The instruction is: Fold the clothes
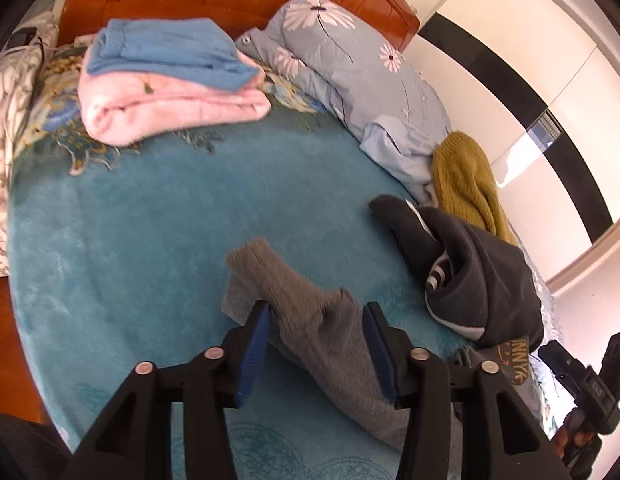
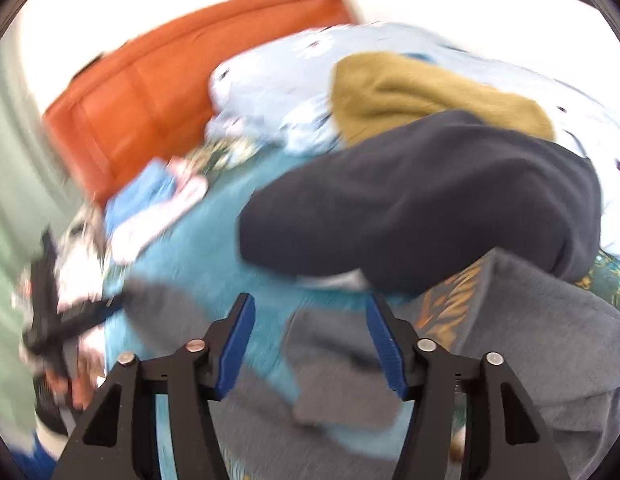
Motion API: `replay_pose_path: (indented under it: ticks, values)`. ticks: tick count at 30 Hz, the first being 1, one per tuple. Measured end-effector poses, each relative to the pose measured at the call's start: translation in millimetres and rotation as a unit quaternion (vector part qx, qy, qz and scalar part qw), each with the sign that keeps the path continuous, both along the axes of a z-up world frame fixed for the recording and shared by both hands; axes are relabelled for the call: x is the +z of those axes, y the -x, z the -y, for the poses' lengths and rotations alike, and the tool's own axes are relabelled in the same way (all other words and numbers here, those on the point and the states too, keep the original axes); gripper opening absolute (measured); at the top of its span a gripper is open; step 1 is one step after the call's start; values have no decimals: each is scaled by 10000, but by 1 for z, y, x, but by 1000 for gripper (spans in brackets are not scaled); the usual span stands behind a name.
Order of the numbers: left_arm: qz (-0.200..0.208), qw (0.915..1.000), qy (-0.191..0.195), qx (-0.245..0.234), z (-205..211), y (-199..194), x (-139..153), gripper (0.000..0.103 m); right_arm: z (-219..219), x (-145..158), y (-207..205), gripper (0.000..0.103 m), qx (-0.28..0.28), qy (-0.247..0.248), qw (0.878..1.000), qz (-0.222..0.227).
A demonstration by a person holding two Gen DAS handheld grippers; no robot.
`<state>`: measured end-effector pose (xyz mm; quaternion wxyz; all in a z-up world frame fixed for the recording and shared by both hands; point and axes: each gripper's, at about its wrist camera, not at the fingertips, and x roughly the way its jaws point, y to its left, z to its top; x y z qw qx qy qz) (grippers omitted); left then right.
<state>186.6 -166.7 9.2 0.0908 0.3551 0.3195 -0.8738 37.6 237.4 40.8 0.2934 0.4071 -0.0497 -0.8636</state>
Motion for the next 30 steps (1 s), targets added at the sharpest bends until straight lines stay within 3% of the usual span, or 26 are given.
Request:
replay_pose_path:
  ticks: [3, 6, 9, 12, 13, 20, 30]
  values:
    - [-58, 9998, 175, 18, 4, -3, 9, 60, 8, -14, 20, 66, -93, -11, 9996, 266]
    - [-64, 9997, 247, -35, 7, -5, 12, 62, 24, -43, 41, 66, -32, 241, 9951, 959]
    - [7, 9997, 237, -15, 11, -5, 8, 62, 10, -69, 55, 68, -741, 990, 9797, 1578]
    - [43, 9999, 159, 36, 16, -5, 3, 62, -14, -83, 62, 75, -1586, 1573, 9579, 1804]
    - [49, 9999, 126, 56, 17, -5, 1, 62, -19, -84, 62, 80, -1766, 1704, 9525, 1801]
    - [79, 9999, 78, -67, 15, 4, -5, 62, -38, -95, 74, 81, -2592, 2425, 9196, 1685]
    - [196, 9996, 129, -142, 14, 13, -13, 62, -16, -88, 114, 83, -2856, 2461, 9181, 1221]
